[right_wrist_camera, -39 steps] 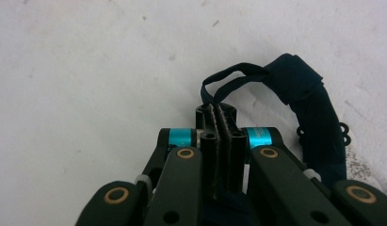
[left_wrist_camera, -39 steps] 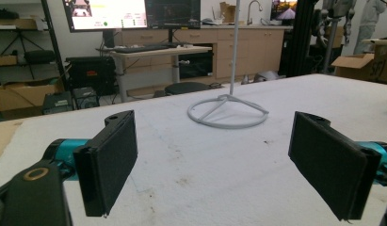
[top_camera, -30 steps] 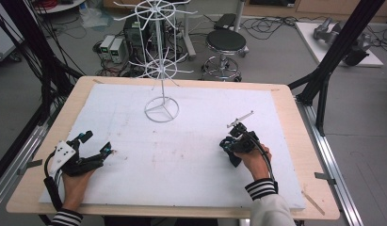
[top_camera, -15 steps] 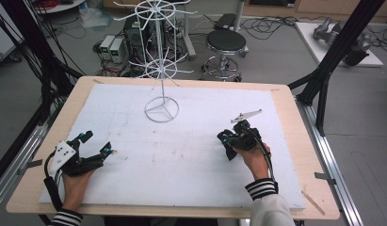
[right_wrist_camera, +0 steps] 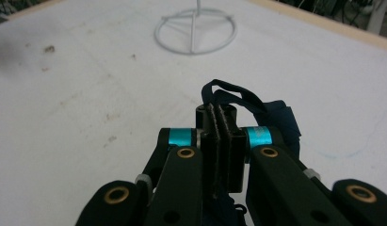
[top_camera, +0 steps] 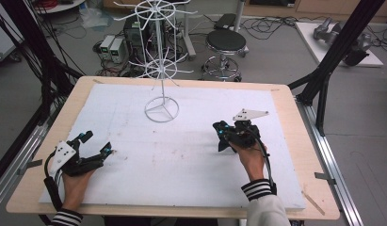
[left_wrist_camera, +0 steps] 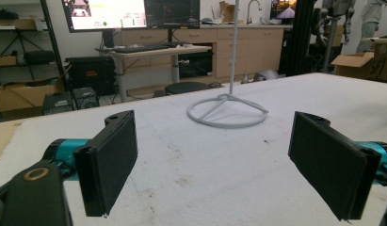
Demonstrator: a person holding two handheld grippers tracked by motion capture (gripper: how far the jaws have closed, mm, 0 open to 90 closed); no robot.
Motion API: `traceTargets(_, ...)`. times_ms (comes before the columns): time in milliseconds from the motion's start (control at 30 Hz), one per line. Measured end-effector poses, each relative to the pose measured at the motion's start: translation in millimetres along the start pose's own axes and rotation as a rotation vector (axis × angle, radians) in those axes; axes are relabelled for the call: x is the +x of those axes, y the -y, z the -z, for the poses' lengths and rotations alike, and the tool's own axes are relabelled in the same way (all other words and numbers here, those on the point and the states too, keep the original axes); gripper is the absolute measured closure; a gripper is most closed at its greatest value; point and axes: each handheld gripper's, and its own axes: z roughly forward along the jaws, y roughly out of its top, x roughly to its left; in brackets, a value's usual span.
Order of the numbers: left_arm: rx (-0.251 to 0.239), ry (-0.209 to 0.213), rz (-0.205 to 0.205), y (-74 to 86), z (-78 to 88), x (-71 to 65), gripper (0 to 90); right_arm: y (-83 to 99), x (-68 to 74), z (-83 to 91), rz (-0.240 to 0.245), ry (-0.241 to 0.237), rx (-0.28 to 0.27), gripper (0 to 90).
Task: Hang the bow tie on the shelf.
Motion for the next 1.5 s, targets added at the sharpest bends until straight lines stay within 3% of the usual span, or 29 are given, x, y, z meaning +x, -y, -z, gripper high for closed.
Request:
traceTargets(133,0.0,0.0,0.001,0.1,0.0,-0.1,16.5,-5.1,4.7,4.4,-0.001,0.006,-0.117,88.2)
traceTargets(167,0.0,0.0,0.0,0.0,0.0,0.0,16.5,-5.1,4.7,4.4,-0.001,0.006,-0.117,88.2)
traceTargets(267,0.0,0.001,0.0,0.0,-0.1,-0.1,16.5,-9.2,6.2,7.0,-0.017,0.013,-0.187,88.1)
traceTargets(400,0.002,0.002,-0.002,0.0,0.0,0.0,16.5,-12.4,9.1,7.0,-0.018,0.011,-0.223,88.1)
traceTargets(500,-0.001,0.002,0.0,0.0,0.0,-0.2,16.5,-16.2,14.6,5.3,0.007,0.014,-0.27,88.1)
traceTargets(733,0.0,0.002,-0.002,0.0,0.0,-0.1,16.6,-20.0,20.1,3.8,0.021,0.019,-0.311,88.1)
traceTargets(1100,0.0,0.003,-0.002,0.0,0.0,-0.2,16.6,-26.7,20.2,1.3,-0.017,0.026,-0.382,88.1)
traceTargets(1500,0.0,0.003,-0.002,0.0,0.0,-0.1,16.5,-39.8,19.0,2.6,-0.024,0.018,-0.413,88.2)
